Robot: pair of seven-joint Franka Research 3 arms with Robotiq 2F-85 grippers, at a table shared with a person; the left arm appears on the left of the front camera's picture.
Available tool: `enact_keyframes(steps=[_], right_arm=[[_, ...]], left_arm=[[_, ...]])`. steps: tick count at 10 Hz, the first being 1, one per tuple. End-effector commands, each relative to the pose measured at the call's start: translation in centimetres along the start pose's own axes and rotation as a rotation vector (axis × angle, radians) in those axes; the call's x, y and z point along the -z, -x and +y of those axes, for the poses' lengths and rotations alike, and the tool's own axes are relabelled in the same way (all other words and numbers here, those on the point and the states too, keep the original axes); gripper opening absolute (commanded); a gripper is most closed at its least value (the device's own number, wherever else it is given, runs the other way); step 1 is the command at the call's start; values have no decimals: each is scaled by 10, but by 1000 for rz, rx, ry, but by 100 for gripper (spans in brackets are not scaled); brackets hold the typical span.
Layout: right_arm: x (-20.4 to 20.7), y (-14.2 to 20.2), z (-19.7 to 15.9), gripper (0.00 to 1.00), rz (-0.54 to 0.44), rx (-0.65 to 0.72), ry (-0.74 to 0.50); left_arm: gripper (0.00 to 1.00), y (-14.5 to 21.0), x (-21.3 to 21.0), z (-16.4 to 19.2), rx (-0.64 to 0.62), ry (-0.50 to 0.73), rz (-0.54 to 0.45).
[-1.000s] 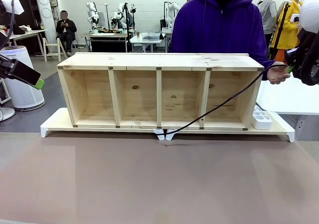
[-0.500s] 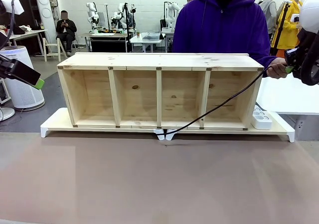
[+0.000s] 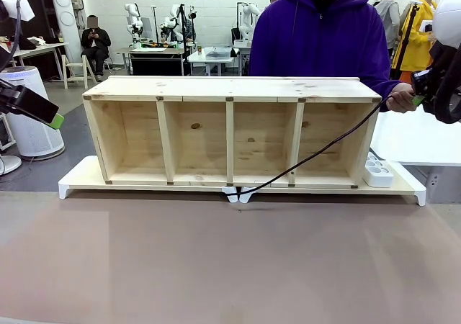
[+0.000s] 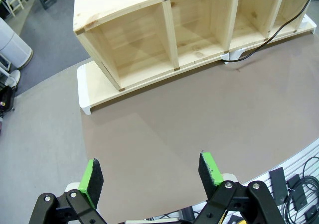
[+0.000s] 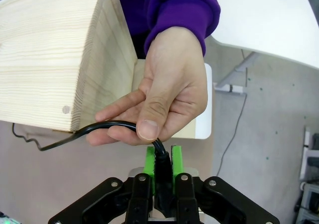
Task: Perform cable management.
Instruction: Release the Power Cable when the human grasps it.
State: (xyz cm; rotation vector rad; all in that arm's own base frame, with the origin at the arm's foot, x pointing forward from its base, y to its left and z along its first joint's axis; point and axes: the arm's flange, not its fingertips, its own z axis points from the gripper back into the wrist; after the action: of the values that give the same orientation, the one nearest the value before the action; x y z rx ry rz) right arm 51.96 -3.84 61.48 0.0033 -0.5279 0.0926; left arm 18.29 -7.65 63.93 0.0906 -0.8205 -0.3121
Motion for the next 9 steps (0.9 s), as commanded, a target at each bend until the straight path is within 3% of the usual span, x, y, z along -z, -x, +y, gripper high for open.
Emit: enact_keyframes(steps=[1, 2, 3, 4, 5, 6, 7, 8, 9], right_arm=[[0, 0, -2, 36, 19, -2, -19], [0, 1, -3, 56, 24, -5, -22], [1, 0, -4, 37, 23, -4, -26], [1, -1, -4, 76, 22, -6, -30], [1, -1, -4, 57, 23, -5, -36], [3, -1, -5, 96, 28, 0, -42], [4, -1, -6, 77, 33, 5, -48], [6, 0, -8, 100, 31, 13, -56], [7, 1, -9, 100, -8, -7, -51]], left_arm=[[100, 1, 2, 0, 1, -3, -5], [100, 1, 2, 0, 1, -3, -5], [100, 1, 2, 0, 1, -3, -5], [100, 1, 2, 0, 1, -3, -5], [100, 1, 2, 0, 1, -3, -5], [100, 1, 2, 0, 1, -3, -5], [100, 1, 2, 0, 1, -3, -5], [100, 1, 2, 0, 1, -3, -5], [100, 1, 2, 0, 1, -3, -5]])
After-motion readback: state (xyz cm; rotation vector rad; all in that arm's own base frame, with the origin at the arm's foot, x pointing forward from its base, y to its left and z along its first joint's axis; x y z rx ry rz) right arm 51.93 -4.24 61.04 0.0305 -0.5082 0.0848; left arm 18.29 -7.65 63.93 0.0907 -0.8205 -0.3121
